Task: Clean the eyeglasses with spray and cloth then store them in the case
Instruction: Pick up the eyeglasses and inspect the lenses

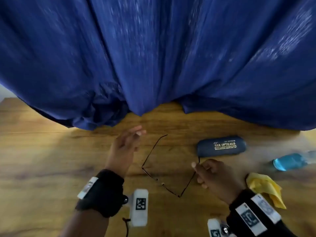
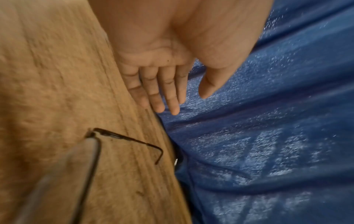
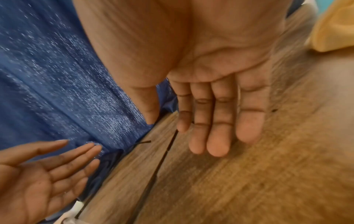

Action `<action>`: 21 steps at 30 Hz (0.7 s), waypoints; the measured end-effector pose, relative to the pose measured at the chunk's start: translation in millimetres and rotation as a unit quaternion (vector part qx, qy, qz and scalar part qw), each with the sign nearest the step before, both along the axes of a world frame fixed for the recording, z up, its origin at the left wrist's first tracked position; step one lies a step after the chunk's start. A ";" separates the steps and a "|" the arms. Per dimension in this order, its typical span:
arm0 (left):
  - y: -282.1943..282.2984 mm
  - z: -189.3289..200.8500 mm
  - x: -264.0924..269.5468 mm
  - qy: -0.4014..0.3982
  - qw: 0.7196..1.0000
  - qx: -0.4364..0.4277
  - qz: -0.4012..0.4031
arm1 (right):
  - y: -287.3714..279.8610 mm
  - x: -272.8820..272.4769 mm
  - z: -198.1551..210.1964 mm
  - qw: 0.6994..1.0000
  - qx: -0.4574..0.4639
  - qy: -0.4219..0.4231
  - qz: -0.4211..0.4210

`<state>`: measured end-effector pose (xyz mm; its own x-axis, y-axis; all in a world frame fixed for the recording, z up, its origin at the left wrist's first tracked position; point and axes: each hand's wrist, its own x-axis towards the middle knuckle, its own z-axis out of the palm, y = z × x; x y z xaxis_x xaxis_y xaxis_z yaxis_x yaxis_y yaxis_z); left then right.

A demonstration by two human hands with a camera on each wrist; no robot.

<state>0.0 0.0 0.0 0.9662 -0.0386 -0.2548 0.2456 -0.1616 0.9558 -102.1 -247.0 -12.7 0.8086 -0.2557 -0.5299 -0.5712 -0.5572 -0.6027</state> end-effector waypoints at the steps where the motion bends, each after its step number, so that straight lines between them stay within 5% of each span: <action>1: -1.3 -8.9 4.7 -0.009 1.000 -0.029 -0.002 | -0.4 2.0 -9.4 1.000 0.002 -0.014 -0.003; 14: 12.8 -48.6 -3.3 -0.060 0.958 -0.279 0.002 | -0.6 4.4 -28.9 0.992 0.019 -0.121 0.004; 21: 20.8 -54.4 -15.9 -0.047 0.948 -0.311 0.044 | 6.0 1.9 -30.1 0.990 0.021 -0.136 -0.008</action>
